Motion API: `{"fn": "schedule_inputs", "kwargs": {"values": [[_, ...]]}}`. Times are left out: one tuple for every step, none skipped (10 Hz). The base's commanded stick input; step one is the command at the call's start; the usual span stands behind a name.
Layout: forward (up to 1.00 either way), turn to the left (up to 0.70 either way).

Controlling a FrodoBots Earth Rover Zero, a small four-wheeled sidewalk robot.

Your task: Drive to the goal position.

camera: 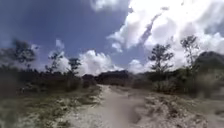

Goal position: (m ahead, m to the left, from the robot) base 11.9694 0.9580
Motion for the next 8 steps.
{"fn": "schedule_inputs", "kwargs": {"values": [[1.00,0.00],[1.00,0.00],[1.00,0.00],[1.00,0.00],[1.00,0.00],[1.00,0.00],[1.00,0.00],[1.00,0.00]]}}
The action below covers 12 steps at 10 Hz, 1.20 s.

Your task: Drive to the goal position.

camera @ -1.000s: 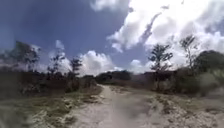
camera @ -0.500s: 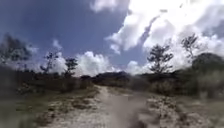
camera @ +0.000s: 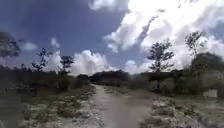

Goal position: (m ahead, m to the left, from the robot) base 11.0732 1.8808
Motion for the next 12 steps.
{"fn": "schedule_inputs", "kwargs": {"values": [[1.00,0.03],[1.00,0.33],[1.00,0.40],[1.00,0.40],[1.00,0.37],[1.00,0.11],[1.00,0.00],[1.00,0.00],[1.00,0.02],[1.00,0.27],[1.00,0.40],[1.00,0.40]]}}
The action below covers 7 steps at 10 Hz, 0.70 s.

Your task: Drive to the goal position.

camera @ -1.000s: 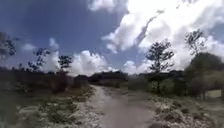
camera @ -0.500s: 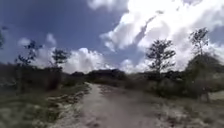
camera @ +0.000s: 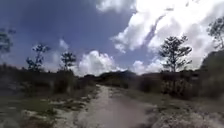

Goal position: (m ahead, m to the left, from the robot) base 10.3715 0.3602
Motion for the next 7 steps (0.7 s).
{"fn": "schedule_inputs", "kwargs": {"values": [[1.00,0.05],[1.00,0.00],[1.00,0.00],[1.00,0.00],[1.00,0.00],[1.00,0.00],[1.00,0.00]]}}
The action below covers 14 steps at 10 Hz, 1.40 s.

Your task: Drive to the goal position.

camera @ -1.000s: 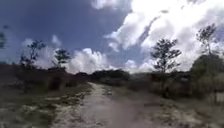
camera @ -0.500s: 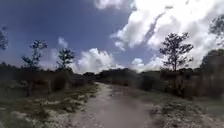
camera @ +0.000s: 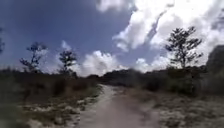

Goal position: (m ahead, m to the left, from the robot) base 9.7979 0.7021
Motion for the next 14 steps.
{"fn": "schedule_inputs", "kwargs": {"values": [[1.00,0.00],[1.00,0.00],[1.00,0.00],[1.00,0.00],[1.00,0.00],[1.00,0.06],[1.00,0.37],[1.00,0.40],[1.00,0.40],[1.00,0.40],[1.00,0.40],[1.00,0.00],[1.00,0.00],[1.00,0.00]]}}
